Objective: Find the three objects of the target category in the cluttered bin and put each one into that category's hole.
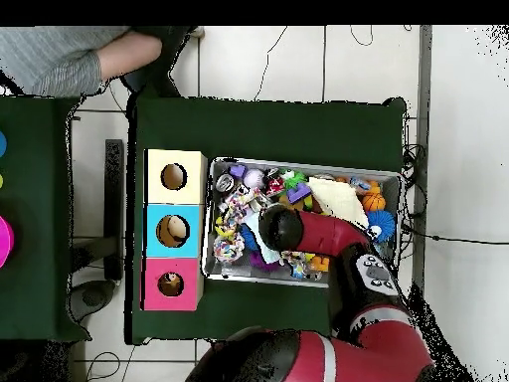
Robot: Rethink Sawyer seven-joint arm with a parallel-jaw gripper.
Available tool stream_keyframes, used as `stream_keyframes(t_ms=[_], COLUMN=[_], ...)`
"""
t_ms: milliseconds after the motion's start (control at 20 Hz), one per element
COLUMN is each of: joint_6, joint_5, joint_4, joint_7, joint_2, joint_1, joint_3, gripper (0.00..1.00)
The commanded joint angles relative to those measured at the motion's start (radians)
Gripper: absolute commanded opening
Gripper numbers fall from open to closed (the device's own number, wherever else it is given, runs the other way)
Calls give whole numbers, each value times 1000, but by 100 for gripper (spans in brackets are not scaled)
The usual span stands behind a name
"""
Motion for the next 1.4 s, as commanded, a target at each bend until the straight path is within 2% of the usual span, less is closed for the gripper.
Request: stream_keyframes(t_ms=[50,450,550,800,1000,1400], joint_6=[44,172,222,345,403,387], joint_5=[-59,-66,-63,-52,-46,-46], joint_4=[-232,-263,-241,-162,-147,-138], joint_7=[-116,-65,-35,24,31,21], joint_2=[155,116,69,-104,-160,-165], joint_1=[-15,20,39,89,104,94], joint_3=[208,188,163,100,81,93], gripper=[0,0,0,0,0,0])
